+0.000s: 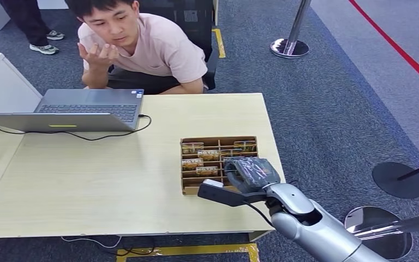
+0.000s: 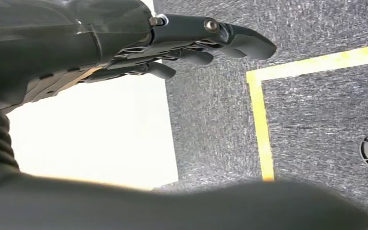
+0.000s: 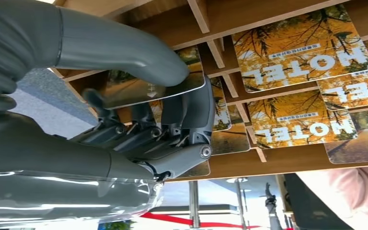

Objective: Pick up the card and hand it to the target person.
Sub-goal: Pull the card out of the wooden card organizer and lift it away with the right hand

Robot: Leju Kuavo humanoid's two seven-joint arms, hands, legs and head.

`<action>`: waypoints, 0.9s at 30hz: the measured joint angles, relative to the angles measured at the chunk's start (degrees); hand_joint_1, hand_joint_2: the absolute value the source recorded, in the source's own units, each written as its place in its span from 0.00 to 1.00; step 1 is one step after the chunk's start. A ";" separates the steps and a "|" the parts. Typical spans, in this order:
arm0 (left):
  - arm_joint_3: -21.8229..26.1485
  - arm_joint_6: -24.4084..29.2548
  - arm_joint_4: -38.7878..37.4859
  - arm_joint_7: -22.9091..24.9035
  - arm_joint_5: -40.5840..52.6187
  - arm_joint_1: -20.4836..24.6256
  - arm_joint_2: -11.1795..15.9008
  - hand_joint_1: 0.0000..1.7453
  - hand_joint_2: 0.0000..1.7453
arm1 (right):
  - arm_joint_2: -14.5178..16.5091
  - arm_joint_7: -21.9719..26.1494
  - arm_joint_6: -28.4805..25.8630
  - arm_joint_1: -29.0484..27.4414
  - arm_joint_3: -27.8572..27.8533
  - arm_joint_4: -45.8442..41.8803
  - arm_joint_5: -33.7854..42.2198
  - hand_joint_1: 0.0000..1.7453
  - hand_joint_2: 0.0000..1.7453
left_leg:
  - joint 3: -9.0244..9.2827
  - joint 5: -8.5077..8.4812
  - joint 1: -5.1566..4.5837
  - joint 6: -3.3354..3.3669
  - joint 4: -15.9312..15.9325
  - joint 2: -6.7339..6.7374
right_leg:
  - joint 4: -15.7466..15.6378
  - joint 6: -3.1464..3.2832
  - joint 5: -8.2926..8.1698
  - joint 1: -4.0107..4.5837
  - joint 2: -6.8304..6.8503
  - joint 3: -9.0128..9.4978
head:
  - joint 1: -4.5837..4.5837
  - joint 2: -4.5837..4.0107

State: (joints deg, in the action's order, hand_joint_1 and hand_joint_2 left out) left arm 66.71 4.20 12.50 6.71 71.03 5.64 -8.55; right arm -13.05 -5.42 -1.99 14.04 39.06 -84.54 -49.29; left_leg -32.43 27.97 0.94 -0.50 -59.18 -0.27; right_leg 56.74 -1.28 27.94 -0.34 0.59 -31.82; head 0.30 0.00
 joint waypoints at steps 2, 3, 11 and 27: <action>0.00 0.00 0.00 -0.37 0.00 0.00 0.00 0.00 1.00 | -0.01 -0.12 -0.16 0.02 0.00 0.07 0.00 0.92 1.00 | 0.00 0.00 0.00 0.00 0.00 0.00 | 0.00 0.00 0.00 0.00 0.00 0.00 | 0.00 0.00; 0.00 0.00 0.00 -0.57 0.00 0.00 0.00 0.00 1.00 | -0.01 -0.16 -0.23 0.02 0.00 0.08 0.00 0.92 1.00 | 0.00 0.00 0.00 0.00 0.00 0.00 | 0.00 0.00 0.00 0.00 0.00 0.00 | 0.00 0.00; 0.00 0.00 0.00 -1.21 -0.02 0.00 0.02 0.00 1.00 | -0.02 -0.48 -0.54 0.05 0.00 0.08 -0.17 0.91 1.00 | 0.00 0.00 0.00 0.00 0.00 0.00 | 0.00 0.00 0.00 0.00 0.00 0.00 | -0.01 -0.01; 0.02 0.49 0.00 -2.08 -0.38 -0.01 0.07 0.00 1.00 | -0.03 5.23 -7.94 0.60 -1.56 -7.03 -2.01 0.91 1.00 | -0.01 0.00 0.00 0.00 0.00 0.00 | 0.01 0.00 0.00 0.00 -0.01 0.00 | -0.01 0.00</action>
State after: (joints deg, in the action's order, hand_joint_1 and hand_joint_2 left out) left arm 66.73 4.68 12.50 4.63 70.66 5.64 -8.48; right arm -13.08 -0.19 -9.93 14.64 37.50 -91.57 -51.30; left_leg -32.43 27.97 0.94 -0.50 -59.18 -0.27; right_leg 56.75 -1.28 27.94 -0.34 0.58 -31.83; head 0.29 0.00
